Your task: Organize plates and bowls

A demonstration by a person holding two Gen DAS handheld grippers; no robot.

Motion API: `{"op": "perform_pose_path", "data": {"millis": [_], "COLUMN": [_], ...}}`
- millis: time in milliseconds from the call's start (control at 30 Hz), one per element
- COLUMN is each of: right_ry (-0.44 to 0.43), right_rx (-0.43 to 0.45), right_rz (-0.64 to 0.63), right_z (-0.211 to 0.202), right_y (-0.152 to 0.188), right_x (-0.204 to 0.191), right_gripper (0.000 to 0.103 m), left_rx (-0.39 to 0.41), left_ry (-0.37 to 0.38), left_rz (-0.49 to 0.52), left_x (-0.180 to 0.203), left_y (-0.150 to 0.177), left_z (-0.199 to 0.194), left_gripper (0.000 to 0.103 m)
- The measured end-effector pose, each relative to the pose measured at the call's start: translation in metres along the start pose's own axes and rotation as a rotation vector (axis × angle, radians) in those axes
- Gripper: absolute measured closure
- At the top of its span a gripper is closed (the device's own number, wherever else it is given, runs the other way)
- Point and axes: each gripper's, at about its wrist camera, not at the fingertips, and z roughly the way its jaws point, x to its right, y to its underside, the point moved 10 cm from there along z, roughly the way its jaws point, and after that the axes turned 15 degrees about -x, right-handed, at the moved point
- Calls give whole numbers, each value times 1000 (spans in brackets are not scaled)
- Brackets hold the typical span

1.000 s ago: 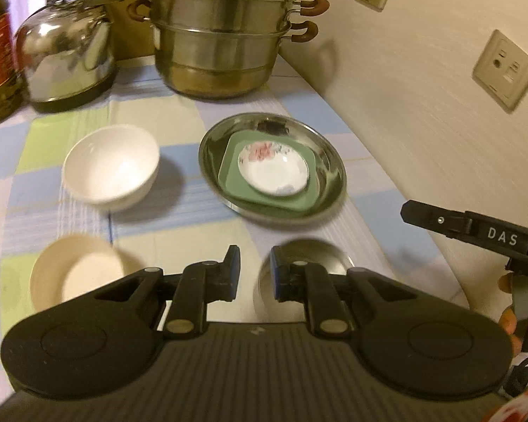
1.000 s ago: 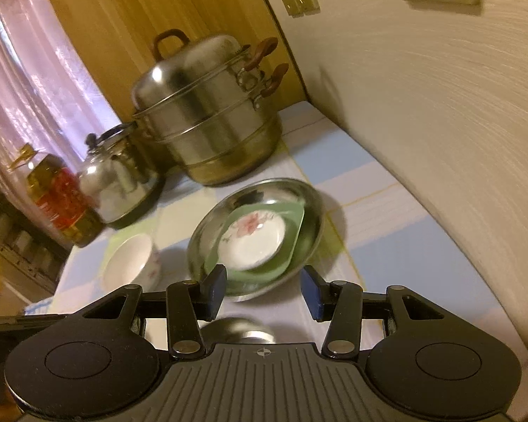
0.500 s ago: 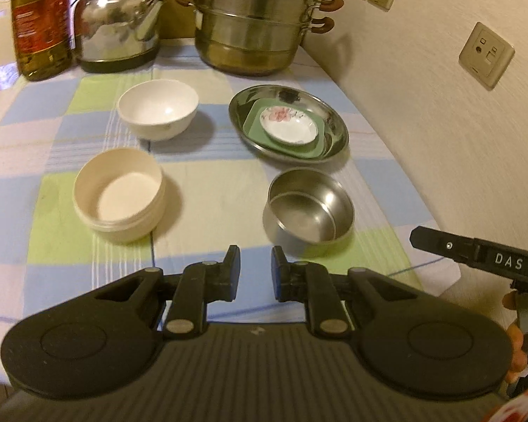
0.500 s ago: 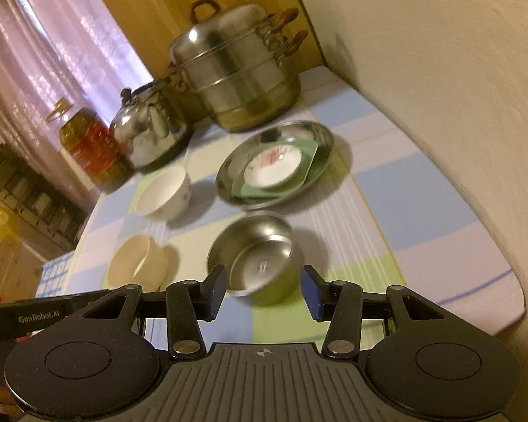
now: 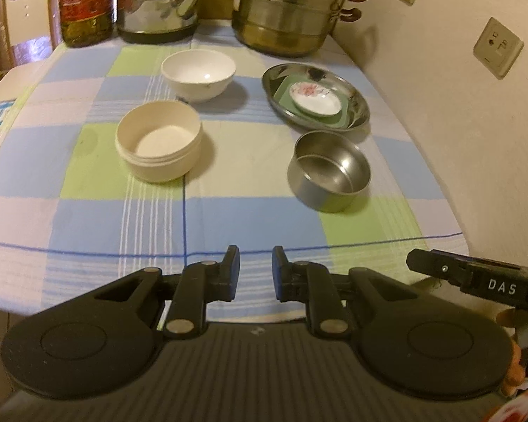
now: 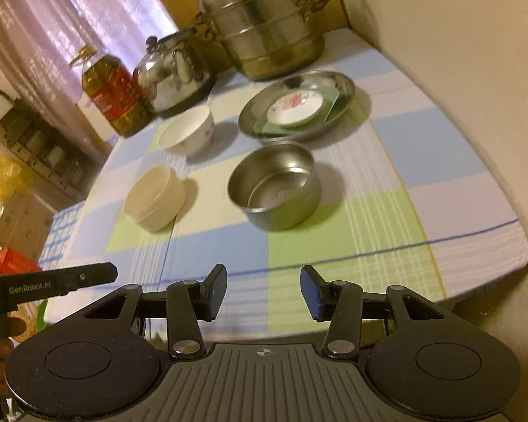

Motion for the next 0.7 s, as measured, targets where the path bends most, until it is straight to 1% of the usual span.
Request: {"op": "perform_pose_path", "data": {"millis": [133, 367, 700], "right_ry": [-5, -18, -25], "right_rx": [-27, -65, -117], "right_rz": [-24, -68, -112], "right_z": [6, 18, 46], "right_y": [7, 8, 0], "right_x": [-9, -26, -53], "right_gripper": [56, 56, 56], "left_rx": [-8, -19, -59], "left_ry": [-6, -28, -33], "left_rz": [-20, -51, -107], "left_x": [-7, -21, -57], "left_y": [8, 14, 14], "left_z": [-3, -5, 2], "left_gripper": [86, 86, 86]}}
